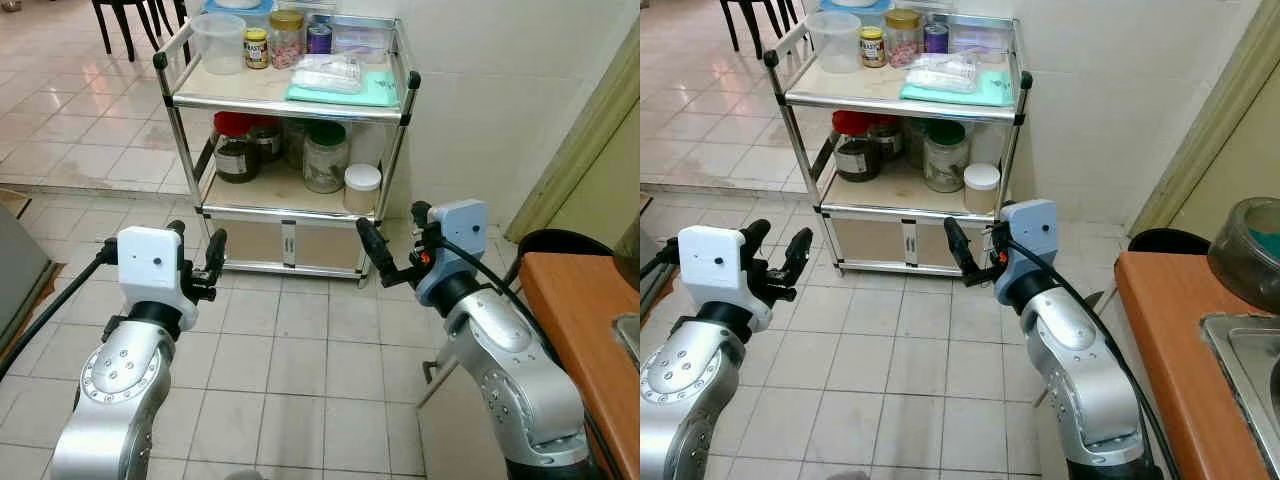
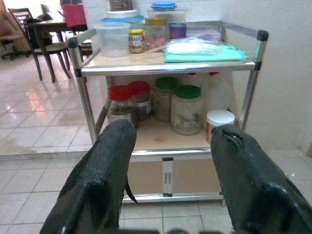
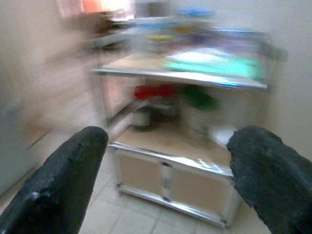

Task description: Kitchen organization

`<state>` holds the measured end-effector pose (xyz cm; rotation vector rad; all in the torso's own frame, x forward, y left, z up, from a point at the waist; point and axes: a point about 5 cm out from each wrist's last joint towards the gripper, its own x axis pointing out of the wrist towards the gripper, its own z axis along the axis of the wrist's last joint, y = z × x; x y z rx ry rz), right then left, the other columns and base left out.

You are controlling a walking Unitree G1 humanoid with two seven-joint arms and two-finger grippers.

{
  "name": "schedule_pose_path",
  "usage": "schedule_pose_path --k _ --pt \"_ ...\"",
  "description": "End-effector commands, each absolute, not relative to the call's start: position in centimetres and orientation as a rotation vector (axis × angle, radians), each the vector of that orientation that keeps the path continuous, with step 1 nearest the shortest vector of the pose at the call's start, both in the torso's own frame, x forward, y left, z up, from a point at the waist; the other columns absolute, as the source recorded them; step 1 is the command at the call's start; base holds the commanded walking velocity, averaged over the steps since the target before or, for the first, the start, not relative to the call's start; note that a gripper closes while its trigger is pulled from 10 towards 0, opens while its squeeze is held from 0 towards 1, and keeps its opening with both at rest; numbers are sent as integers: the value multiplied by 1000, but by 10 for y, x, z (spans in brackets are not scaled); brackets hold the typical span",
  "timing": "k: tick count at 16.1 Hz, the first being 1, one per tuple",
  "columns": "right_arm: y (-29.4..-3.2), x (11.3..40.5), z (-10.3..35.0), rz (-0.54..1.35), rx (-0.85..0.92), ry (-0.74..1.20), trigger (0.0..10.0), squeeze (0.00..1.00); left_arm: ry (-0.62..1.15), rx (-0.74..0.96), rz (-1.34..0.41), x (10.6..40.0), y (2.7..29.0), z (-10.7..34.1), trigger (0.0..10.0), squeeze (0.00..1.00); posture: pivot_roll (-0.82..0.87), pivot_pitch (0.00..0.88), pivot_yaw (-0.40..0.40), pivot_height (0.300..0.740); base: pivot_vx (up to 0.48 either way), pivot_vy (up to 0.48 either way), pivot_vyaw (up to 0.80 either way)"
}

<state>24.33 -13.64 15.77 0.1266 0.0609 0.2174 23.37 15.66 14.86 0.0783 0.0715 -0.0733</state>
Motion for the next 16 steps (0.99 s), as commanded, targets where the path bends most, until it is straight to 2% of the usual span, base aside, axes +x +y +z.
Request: schedule_pose_path --k 1,2,3,9,12,14,16 --pt "-160 244 147 81 126 135 10000 1000 226 100 -73 234 144 118 10000 0 -1 0 -4 740 0 0 -763" --pt "-145 262 162 150 111 83 10000 1000 172 117 -28 245 148 131 10000 0 -2 0 -6 740 0 0 -781" --pt "-142 264 169 162 129 68 10000 1000 151 111 -14 246 151 137 10000 0 2 0 -5 740 0 0 -781" --pt "-128 251 177 218 178 19 10000 1000 70 155 1 250 164 159 10000 0 6 0 9 740 0 0 -786" --pt "-133 244 178 179 188 1 10000 1000 35 125 -70 250 156 167 10000 0 -15 0 50 740 0 0 -800" --pt "-140 238 175 109 202 30 10000 1000 36 159 -106 251 151 167 10000 0 -15 0 49 740 0 0 -800" --pt "-144 238 165 78 185 60 10000 1000 36 158 -80 254 154 163 10000 0 -8 0 58 740 0 0 -800"
